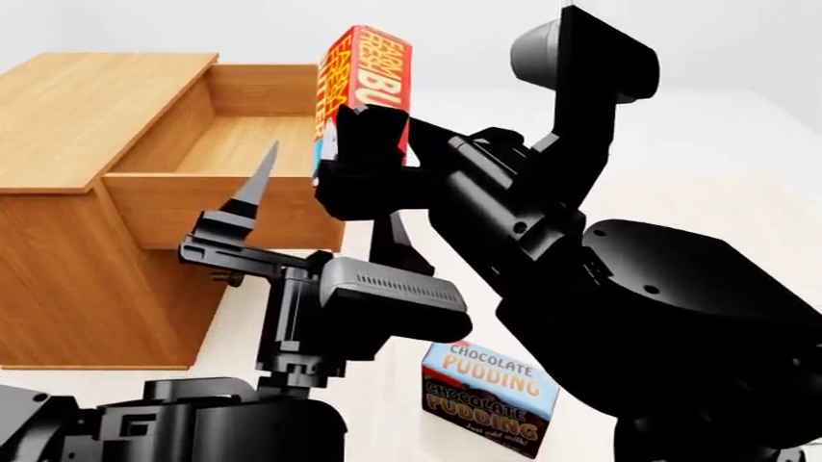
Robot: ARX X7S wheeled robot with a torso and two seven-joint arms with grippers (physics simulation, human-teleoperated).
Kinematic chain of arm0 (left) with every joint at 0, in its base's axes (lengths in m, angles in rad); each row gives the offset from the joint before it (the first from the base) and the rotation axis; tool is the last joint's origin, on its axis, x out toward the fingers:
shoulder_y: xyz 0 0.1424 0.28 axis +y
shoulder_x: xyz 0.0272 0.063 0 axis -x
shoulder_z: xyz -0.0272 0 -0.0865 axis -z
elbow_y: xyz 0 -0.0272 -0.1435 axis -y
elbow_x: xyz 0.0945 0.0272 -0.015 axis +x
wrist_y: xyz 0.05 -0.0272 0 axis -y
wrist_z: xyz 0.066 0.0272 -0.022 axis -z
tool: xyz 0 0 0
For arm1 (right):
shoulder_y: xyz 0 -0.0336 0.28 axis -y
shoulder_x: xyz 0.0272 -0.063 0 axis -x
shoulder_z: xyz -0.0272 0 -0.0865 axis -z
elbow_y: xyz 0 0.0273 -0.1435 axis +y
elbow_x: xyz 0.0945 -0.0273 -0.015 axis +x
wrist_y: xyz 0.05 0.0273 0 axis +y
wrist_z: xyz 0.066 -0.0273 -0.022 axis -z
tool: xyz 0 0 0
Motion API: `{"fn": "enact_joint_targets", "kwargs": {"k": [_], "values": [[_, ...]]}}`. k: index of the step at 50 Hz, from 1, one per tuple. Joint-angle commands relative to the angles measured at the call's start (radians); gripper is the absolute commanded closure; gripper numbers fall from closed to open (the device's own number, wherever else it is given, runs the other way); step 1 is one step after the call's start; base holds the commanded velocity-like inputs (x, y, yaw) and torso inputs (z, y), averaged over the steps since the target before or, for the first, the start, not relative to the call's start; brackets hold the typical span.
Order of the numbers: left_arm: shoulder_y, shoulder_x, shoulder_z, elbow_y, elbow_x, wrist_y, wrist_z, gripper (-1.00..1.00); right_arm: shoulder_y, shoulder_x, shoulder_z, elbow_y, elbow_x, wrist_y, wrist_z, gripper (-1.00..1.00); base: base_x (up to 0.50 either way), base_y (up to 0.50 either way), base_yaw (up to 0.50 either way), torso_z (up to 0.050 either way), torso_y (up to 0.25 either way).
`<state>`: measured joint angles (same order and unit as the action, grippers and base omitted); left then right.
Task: Put the butter at the back in the top drawer of the cabinet and close it.
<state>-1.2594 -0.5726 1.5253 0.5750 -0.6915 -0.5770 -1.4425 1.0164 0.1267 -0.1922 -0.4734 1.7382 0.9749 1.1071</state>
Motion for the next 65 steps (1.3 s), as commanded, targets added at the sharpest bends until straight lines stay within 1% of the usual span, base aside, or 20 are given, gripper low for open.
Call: {"fn": "enact_joint_targets", "kwargs": {"k": [1,10,23,24,31,54,55,65], "values": [[0.012,0.006,-0.011,-0.004,0.005,0.0,0.011,-1.0,-0.004,-0.002,-0.003,-0.003,-0.017,-0.021,-0.03,1.0,0.0,0.0,0.0,0.0,0.0],[0.012,0.008,-0.024,0.004,0.0,-0.008,0.016,-1.0,-0.019,0.008,-0.011,0.008,-0.041,-0.032,-0.059,1.0,0.0,0.0,0.0,0.0,0.001],[0.018,0.014,-0.037,0.012,-0.002,-0.018,0.02,-1.0,-0.014,0.008,-0.029,0.005,-0.035,-0.048,-0.055,1.0,0.0,0.0,0.0,0.001,0.002],[0.019,0.015,-0.035,0.013,0.0,-0.02,0.02,1.0,-0.014,0.009,-0.031,0.005,-0.035,-0.049,-0.055,1.0,0.0,0.0,0.0,0.0,0.0],[0.023,0.022,-0.02,0.016,0.025,-0.033,0.023,1.0,-0.007,0.013,-0.037,-0.001,-0.024,-0.057,-0.044,1.0,0.0,0.0,0.0,0.0,0.001],[0.043,0.014,-0.039,0.01,0.031,-0.028,0.041,1.0,0.018,0.034,-0.056,-0.026,0.01,-0.074,-0.029,1.0,0.0,0.0,0.0,0.0,0.001],[0.044,0.013,-0.04,0.008,0.033,-0.028,0.042,1.0,0.02,0.035,-0.054,-0.028,0.015,-0.077,-0.026,-1.0,0.0,0.0,0.0,0.0,0.0],[0.046,0.009,-0.05,-0.008,0.032,-0.029,0.055,1.0,0.052,0.061,-0.046,-0.055,0.069,-0.087,0.012,-1.0,0.0,0.0,0.0,0.001,0.001]]}}
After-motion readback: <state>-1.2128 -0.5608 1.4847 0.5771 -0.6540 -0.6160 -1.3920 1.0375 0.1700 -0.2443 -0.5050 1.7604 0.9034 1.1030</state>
